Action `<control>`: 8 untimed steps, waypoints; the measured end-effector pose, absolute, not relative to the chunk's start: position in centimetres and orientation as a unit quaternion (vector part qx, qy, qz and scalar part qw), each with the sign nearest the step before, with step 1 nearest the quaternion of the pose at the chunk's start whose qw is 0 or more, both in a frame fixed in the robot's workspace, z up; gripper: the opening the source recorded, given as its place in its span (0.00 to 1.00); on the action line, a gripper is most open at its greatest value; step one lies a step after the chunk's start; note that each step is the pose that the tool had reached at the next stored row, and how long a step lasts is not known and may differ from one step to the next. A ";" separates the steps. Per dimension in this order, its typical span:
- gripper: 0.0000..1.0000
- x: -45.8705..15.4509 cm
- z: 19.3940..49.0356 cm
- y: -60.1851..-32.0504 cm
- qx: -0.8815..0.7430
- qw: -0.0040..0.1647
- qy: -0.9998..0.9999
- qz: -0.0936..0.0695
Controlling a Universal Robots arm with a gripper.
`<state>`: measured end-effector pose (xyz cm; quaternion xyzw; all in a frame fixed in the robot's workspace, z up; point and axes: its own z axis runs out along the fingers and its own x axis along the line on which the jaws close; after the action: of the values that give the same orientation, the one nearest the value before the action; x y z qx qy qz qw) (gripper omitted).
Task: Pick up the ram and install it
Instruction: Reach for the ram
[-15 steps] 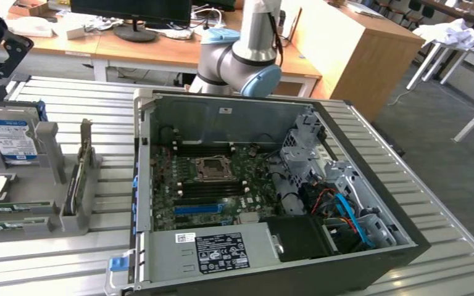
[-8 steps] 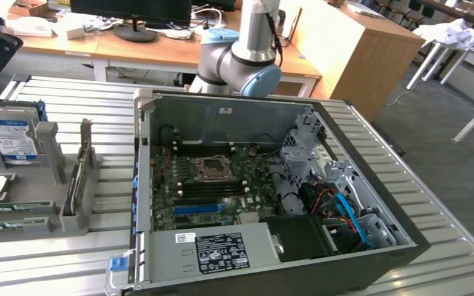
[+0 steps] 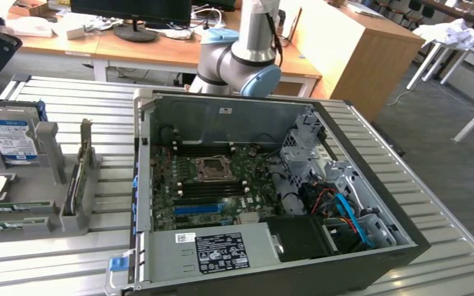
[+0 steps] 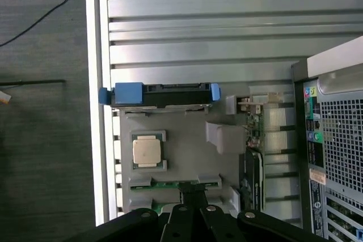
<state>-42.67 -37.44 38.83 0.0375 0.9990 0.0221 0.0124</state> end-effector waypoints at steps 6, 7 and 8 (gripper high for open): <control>0.11 -42.7 38.8 -38.4 0.037 0.012 0.999 0.022; 0.11 -42.7 38.8 -38.6 0.037 0.012 0.999 0.022; 0.11 -42.7 38.8 -38.8 0.037 0.012 0.999 0.022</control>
<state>-42.66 -38.79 38.83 0.0374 0.9990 0.0221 0.0125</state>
